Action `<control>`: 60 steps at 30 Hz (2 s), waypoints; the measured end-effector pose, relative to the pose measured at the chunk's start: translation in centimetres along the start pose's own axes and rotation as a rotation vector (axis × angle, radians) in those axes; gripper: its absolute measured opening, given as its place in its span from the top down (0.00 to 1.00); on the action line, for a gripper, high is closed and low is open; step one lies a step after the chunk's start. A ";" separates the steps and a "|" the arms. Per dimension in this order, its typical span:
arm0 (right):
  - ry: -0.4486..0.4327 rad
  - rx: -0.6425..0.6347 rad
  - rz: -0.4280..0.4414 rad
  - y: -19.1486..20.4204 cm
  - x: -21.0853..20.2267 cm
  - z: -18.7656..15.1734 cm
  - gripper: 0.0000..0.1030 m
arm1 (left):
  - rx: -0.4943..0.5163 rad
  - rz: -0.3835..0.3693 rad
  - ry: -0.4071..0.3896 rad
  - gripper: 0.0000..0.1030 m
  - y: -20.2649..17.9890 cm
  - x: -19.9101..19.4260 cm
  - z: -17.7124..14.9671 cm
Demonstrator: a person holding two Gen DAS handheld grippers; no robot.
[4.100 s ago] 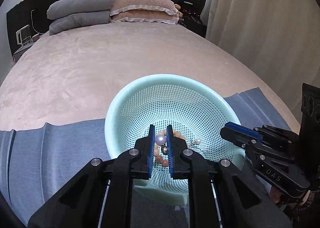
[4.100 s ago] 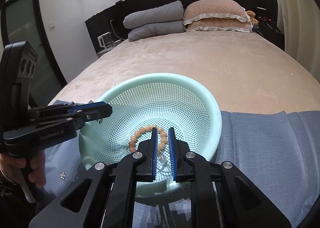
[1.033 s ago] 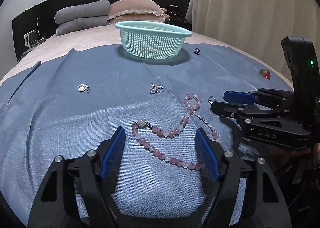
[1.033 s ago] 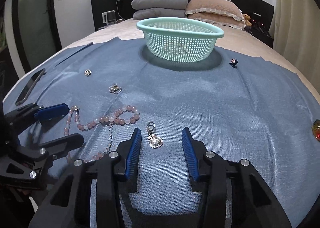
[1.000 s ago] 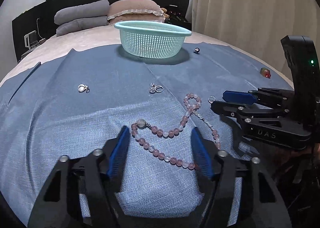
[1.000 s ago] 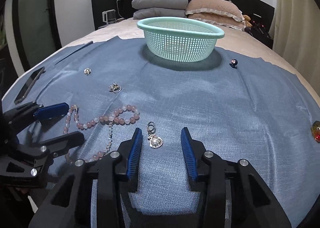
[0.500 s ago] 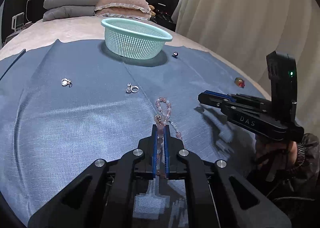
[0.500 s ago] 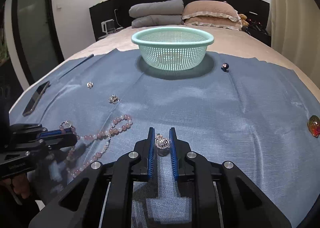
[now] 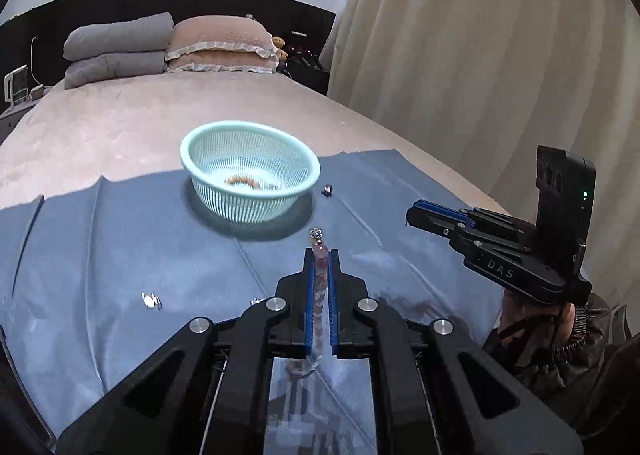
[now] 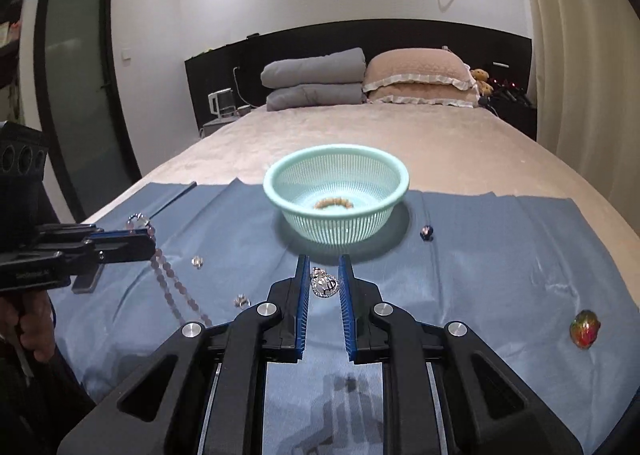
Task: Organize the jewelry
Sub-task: 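Lift the necklace and pendant into the green basket and open both grippers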
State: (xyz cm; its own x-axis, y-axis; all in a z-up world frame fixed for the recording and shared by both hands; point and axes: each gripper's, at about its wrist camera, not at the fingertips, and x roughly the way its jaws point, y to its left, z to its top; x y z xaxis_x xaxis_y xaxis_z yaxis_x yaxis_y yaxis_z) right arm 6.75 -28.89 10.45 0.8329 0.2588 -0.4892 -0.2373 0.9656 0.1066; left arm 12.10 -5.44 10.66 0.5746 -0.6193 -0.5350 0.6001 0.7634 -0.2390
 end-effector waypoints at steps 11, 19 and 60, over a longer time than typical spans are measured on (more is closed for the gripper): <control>-0.067 0.029 0.088 -3.1 5.1 8.3 0.87 | 0.054 0.038 -0.093 0.94 2.8 1.6 12.4; 0.044 0.162 0.203 -6.0 13.7 7.1 0.86 | 0.041 0.027 -0.044 0.94 5.5 8.8 14.4; -0.006 0.020 -0.061 -3.9 13.3 6.3 0.15 | -0.082 0.208 -0.067 0.15 8.8 8.5 9.6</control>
State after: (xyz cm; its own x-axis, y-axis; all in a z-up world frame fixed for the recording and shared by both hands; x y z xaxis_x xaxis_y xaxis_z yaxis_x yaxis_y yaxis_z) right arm 21.91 -29.05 8.94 0.8485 0.1995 -0.4901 -0.1761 0.9799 0.0939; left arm 27.61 -5.71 11.83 0.7187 -0.4554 -0.5255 0.4191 0.8867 -0.1952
